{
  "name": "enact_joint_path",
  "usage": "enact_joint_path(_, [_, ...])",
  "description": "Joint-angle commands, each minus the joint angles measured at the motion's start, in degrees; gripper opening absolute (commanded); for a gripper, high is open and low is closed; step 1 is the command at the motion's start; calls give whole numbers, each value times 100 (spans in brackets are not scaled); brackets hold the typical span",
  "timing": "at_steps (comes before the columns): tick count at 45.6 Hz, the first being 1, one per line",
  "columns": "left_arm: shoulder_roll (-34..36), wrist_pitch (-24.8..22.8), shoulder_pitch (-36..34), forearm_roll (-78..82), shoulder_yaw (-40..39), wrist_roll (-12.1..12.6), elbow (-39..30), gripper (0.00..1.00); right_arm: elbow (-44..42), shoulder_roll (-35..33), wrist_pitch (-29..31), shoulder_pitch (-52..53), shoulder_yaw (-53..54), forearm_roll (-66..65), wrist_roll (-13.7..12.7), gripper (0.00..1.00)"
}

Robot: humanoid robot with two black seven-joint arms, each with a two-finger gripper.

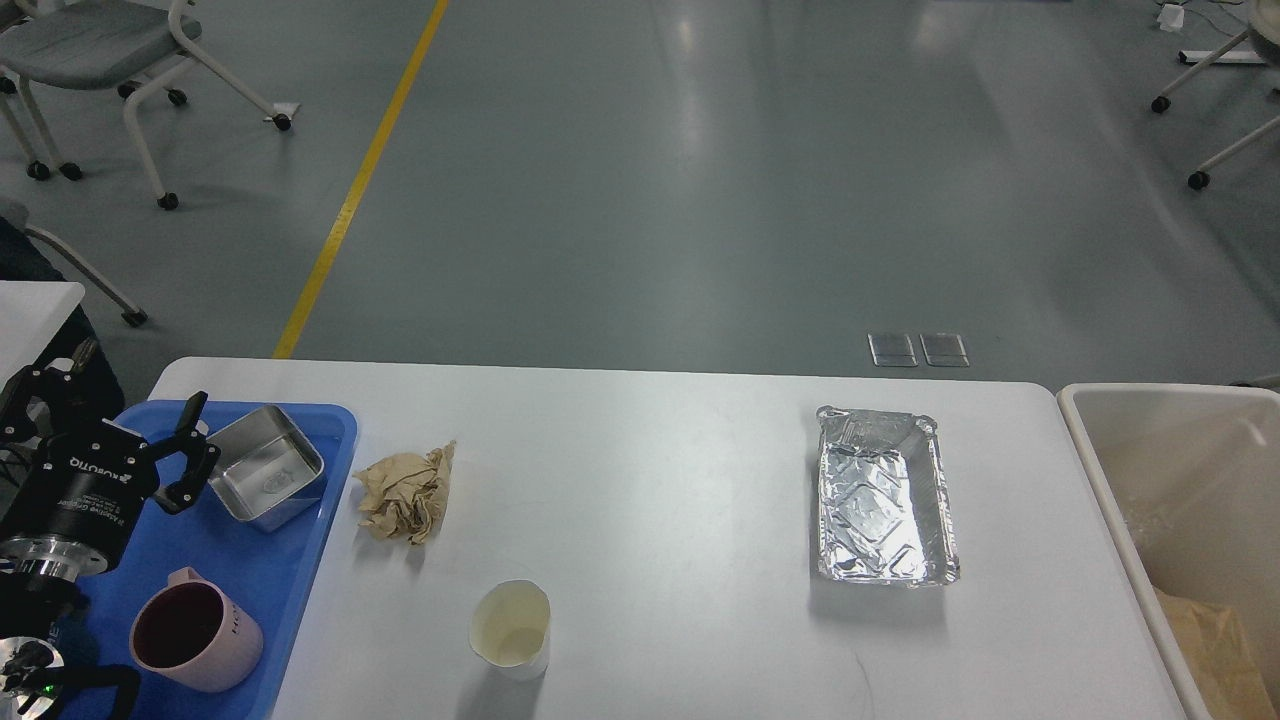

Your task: Tidy desktop

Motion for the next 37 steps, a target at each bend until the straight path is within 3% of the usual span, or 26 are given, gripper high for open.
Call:
enact_joint_path(1, [-1,7,6,6,6,-3,10,97,140,11,-37,-36,-31,-428,-14,100])
enact_joint_path(13, [-9,7,33,14,6,-3,10,97,316,-50,-81,-36,-207,-973,-5,100])
enact_joint_path(23, [-124,7,24,23,6,-3,10,97,263,-6,-564,-80,-225,-2660,3,100])
enact_joint_path(37, [-115,7,50,23,15,-3,10,97,254,20,-512,-124,-725,-1819,-23,100])
